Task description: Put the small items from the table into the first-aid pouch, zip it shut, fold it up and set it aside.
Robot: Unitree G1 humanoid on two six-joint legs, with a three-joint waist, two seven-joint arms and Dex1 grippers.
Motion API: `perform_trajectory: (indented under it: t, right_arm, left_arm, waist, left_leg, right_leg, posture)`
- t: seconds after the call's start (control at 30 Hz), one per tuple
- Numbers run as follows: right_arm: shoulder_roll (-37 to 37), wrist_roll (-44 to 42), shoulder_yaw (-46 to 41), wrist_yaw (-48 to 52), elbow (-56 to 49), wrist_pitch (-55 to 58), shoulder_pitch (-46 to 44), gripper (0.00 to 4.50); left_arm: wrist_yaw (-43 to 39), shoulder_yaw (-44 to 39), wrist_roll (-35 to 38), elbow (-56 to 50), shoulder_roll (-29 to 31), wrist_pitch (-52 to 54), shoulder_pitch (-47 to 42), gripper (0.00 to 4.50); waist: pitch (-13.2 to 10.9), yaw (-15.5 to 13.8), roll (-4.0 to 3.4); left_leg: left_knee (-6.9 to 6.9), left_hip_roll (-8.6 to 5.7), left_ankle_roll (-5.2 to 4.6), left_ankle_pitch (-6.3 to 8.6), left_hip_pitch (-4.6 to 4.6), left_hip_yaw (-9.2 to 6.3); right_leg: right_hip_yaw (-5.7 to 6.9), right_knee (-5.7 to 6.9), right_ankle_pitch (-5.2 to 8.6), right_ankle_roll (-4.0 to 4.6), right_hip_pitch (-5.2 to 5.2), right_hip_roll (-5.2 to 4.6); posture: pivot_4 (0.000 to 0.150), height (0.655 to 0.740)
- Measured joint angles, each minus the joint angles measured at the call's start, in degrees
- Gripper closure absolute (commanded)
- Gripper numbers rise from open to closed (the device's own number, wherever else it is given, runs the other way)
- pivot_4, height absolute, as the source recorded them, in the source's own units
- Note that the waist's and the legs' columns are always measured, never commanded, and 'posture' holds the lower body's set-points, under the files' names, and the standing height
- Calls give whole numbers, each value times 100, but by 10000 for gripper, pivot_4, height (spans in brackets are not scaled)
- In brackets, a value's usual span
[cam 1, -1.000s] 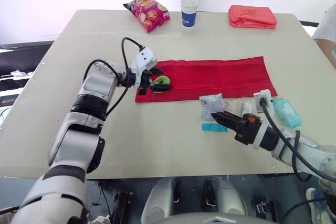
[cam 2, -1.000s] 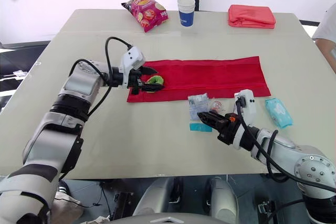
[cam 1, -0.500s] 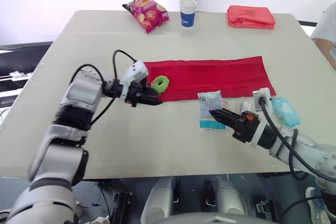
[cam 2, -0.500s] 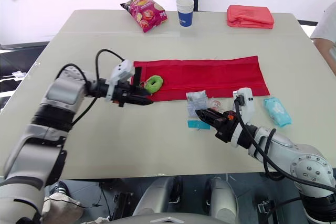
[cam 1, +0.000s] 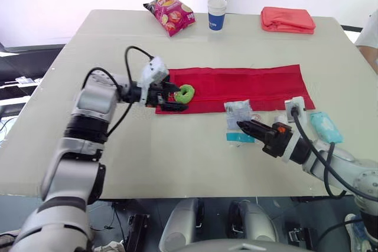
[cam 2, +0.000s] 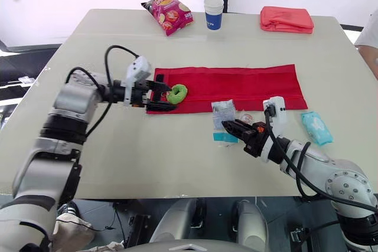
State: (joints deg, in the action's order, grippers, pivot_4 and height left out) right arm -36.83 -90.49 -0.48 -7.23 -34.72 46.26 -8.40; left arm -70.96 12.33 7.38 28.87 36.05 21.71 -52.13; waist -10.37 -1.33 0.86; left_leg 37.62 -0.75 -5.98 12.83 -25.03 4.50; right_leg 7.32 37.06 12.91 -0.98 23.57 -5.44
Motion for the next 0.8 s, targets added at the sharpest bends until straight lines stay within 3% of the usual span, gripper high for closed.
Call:
perform_trajectory:
  t: [0.17, 0.33, 0.53, 0.8]
  right_arm:
    - [33, 6, 1, -47, -22, -8, -7, 44412]
    - [40, 8, 0, -124, -40, -24, 4, 44412]
    - [79, 17, 0, -191, -97, -39, 10, 44412]
    - [119, 72, 0, -204, -112, -43, 20, 44412]
  left_arm:
    - [661, 520, -996, 1143, -345, -1607, -667, 0]
    - [655, 858, -1590, 2122, -421, -2694, -956, 0]
    - [497, 876, -1909, 2687, -426, -3232, -1230, 0]
    - [1035, 889, -2302, 3262, -575, -3616, -1499, 0]
  waist:
    - [0, 18, 1]
    - [0, 49, 1]
    - [0, 40, 2]
    - [0, 40, 3]
  left_leg:
    - [0, 0, -2, 1, 1, 10]
    - [0, 3, -4, 2, 1, 11]
    - [9, 3, -10, 5, -1, 11]
    - [64, 5, -45, 27, -14, 10]
  right_leg:
    - [-3, 0, -3, -7, 0, 1]
    - [-4, 1, -3, -6, 2, 6]
    - [-3, 1, -4, -7, 1, 6]
    - [-5, 22, -11, -23, 0, 5]
  posture:
    - [1500, 7400]
    - [1500, 7400]
    - [1500, 7400]
    - [1500, 7400]
